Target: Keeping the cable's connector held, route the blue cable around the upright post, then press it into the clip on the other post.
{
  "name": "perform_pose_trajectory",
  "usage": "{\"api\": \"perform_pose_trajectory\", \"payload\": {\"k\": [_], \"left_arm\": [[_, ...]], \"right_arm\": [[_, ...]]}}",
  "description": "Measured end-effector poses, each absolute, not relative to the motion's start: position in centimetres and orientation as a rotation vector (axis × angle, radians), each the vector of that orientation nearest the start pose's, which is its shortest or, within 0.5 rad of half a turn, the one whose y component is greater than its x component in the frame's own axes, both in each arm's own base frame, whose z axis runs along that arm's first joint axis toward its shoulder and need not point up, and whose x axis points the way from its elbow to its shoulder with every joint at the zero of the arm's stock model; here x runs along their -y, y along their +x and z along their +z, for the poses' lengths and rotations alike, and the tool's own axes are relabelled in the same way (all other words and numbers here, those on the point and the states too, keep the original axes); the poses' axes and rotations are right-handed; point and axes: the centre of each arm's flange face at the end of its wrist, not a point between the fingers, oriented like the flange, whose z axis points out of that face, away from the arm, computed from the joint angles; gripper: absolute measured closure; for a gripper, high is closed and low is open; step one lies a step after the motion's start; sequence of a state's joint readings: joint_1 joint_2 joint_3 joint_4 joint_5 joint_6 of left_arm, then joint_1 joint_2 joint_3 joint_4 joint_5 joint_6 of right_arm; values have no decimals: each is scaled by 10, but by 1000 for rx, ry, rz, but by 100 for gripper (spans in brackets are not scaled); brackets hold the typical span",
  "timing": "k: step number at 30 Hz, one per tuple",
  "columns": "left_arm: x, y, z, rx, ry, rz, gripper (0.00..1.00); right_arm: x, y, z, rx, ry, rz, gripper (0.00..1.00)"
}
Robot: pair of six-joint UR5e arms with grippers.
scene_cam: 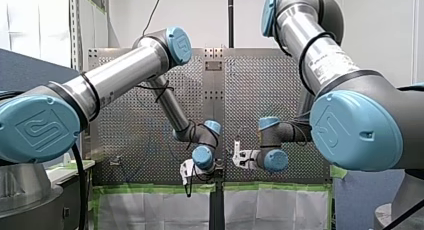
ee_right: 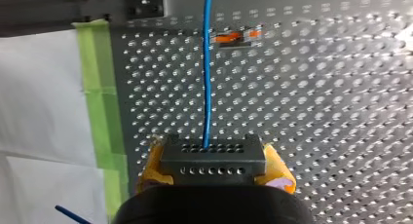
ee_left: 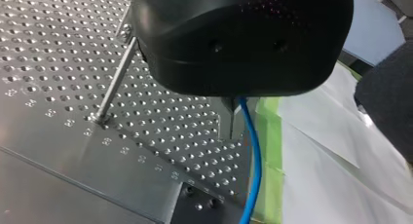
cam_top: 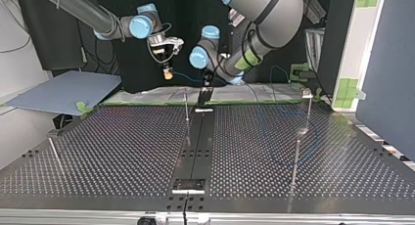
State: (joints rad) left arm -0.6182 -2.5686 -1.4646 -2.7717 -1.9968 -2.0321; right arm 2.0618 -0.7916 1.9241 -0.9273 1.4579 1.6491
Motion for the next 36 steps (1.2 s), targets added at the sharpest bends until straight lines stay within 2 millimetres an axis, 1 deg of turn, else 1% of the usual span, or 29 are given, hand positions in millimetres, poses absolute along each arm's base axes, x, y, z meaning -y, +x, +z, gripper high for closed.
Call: {"api": "perform_pose_trajectory", "payload": {"k": [4,7,12,17,20,24,27,31,36], "left_arm": [[446,452,-44,-2057,-87,-197,100],[450,445,-43,-2054,-85,-181,100],[457,435,-42,-2041,-90,-161,100],[460,434,-38,-2015,-126,-170,100],[463,437,-31,-1985,-151,-196,100],[465,444,-23,-1948,-178,-222,100],[465,448,-21,-1935,-184,-238,100],[466,452,-21,-1921,-188,-261,100],[467,458,-20,-1909,-176,-296,100]], "right_arm": [[411,385,9,1058,1801,1556,100],[412,386,18,1051,1793,1563,100],[412,386,21,1049,1794,1563,100],[409,384,16,1058,1805,1554,100],[406,382,11,1066,1816,1544,100],[403,377,-1,1084,1831,1520,100],[401,373,-13,1099,1842,1498,100],[404,367,-21,1115,1836,1483,100],[413,356,-24,1135,1812,1466,100]]}}
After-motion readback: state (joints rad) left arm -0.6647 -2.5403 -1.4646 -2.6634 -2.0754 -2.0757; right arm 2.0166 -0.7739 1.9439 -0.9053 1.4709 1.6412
